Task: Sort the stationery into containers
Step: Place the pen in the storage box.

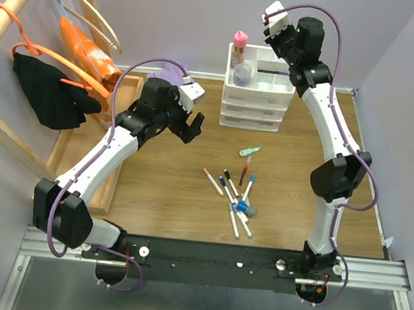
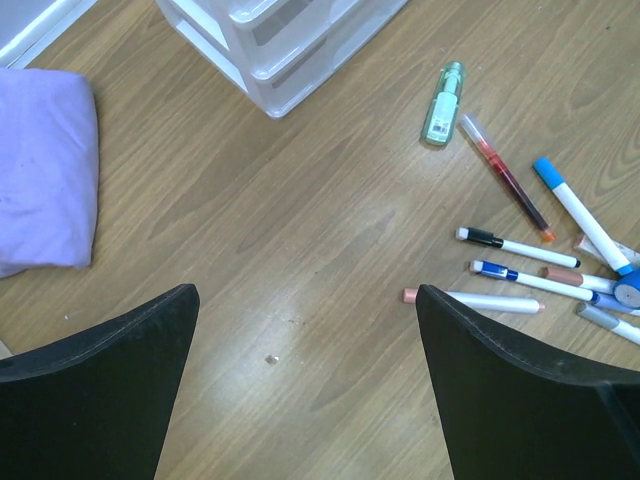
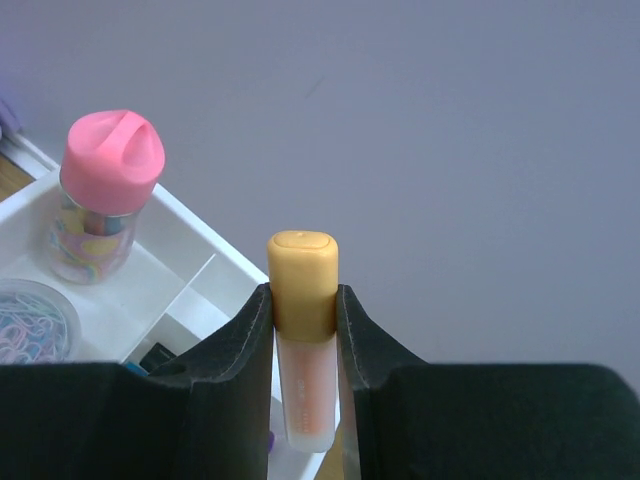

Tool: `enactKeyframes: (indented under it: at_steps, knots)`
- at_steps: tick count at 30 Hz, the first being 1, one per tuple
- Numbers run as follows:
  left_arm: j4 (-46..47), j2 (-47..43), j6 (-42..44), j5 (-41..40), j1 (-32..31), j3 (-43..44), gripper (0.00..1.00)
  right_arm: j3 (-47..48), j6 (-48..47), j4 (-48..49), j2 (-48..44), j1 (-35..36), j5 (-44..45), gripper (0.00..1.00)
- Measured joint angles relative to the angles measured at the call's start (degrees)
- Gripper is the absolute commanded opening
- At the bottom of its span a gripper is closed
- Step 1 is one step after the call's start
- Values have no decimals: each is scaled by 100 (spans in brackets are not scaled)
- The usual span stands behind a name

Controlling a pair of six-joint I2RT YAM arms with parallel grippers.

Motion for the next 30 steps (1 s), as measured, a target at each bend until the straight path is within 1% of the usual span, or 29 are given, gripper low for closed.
enactKeyframes:
  at_steps: [4,9,22,23,24,25,26,28,30]
  knots:
    - [0,22,83,-7,9,0,99,160,-186,-57,168,-59,-192,1]
    - [0,22,122,-17,33,2,99,133,-243,-280,179,-63,-352,1]
    - [42,37,125,-24,44,2,99,-623,-203,-363,168,-79,-376,1]
    - [44,46,125,-24,44,2,99,-621,-201,-356,168,-83,-376,5]
    - [46,55,125,-24,44,2,99,-621,-199,-352,166,-90,-376,12]
    - [55,68,125,-24,44,2,99,-623,-195,-350,166,-96,-376,29]
    - [66,76,125,-24,44,2,99,-627,-190,-350,166,-98,-374,36]
    - [74,90,125,-24,44,2,99,-678,-170,-341,166,-101,-367,46]
    - [76,96,125,-24,44,2,99,-748,-122,-330,164,-101,-339,48]
